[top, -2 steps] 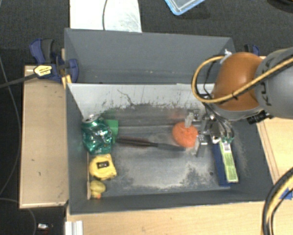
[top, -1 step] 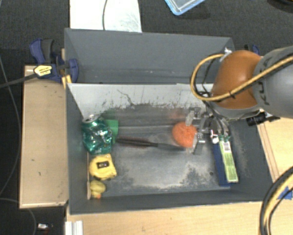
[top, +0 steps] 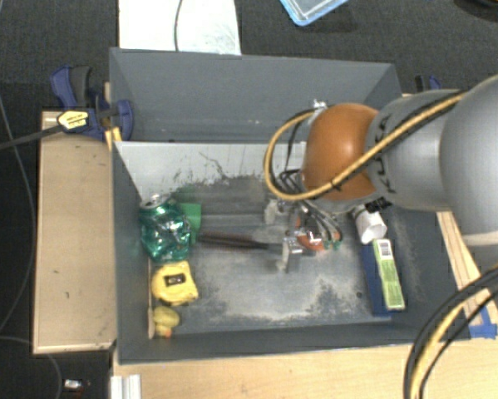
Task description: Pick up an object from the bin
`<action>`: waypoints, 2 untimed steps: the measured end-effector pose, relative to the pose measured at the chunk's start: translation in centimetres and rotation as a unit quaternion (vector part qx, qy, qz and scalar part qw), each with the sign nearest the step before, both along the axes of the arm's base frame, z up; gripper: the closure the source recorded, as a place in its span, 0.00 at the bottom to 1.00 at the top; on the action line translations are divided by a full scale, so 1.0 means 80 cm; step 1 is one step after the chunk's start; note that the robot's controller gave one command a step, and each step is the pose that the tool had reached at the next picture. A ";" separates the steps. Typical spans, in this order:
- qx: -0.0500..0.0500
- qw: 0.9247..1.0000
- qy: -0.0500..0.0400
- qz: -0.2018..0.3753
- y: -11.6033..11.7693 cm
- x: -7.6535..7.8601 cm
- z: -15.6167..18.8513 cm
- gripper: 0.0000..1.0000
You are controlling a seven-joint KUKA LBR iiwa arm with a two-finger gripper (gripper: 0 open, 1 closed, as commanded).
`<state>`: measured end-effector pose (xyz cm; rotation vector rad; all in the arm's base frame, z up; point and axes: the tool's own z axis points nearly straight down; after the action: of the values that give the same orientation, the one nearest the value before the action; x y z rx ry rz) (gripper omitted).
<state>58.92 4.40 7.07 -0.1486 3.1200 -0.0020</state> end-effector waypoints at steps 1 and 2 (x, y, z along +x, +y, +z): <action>0.000 0.995 0.002 -0.103 0.080 -0.021 0.000 1.00; 0.000 0.995 0.002 -0.103 0.080 -0.021 0.000 1.00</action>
Offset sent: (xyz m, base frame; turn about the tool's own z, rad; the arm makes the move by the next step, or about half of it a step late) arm 0.0000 0.0000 0.0000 0.0000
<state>57.23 10.83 7.05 0.1739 3.1231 -0.0044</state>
